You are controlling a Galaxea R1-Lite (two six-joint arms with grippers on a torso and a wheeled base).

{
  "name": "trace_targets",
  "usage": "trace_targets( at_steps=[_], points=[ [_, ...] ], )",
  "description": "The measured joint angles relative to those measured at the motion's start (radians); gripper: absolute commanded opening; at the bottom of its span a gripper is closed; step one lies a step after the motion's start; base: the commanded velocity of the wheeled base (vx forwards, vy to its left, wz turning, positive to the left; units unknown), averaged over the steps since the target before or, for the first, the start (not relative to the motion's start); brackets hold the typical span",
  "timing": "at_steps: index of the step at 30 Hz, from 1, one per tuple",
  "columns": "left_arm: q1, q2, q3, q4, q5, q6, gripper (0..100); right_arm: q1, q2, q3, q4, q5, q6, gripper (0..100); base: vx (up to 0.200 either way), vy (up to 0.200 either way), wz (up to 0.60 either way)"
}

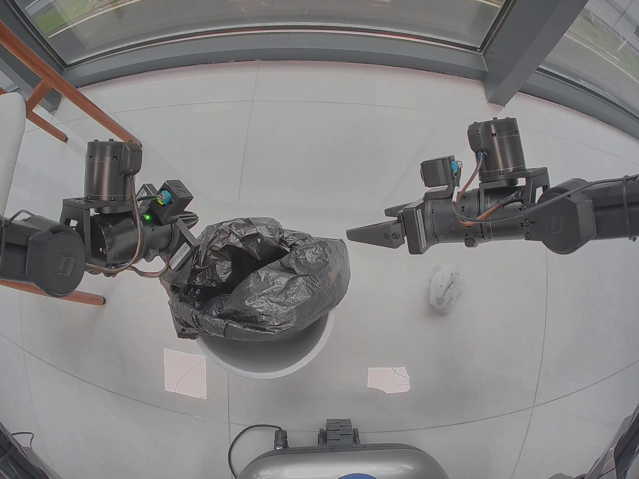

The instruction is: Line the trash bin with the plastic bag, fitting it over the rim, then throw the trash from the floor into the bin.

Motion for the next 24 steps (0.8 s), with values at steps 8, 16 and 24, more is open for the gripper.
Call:
trace_targets(
  at_steps=[8, 16, 24],
  points=[
    [-0.022, -0.004, 0.101, 0.001, 0.0, -0.001, 0, -0.011, -0.058, 0.073, -0.01, 0.0, -0.001, 100, 0.0, 0.0, 0.0],
    [-0.069, -0.05, 0.208, -0.024, -0.009, -0.119, 0, -0.014, -0.076, 0.082, -0.011, -0.001, -0.002, 100, 0.0, 0.0, 0.0],
    [-0.113, -0.056, 0.246, -0.069, -0.013, -0.169, 0, -0.014, -0.087, 0.084, -0.011, -0.001, -0.002, 100, 0.0, 0.0, 0.0]
  ],
)
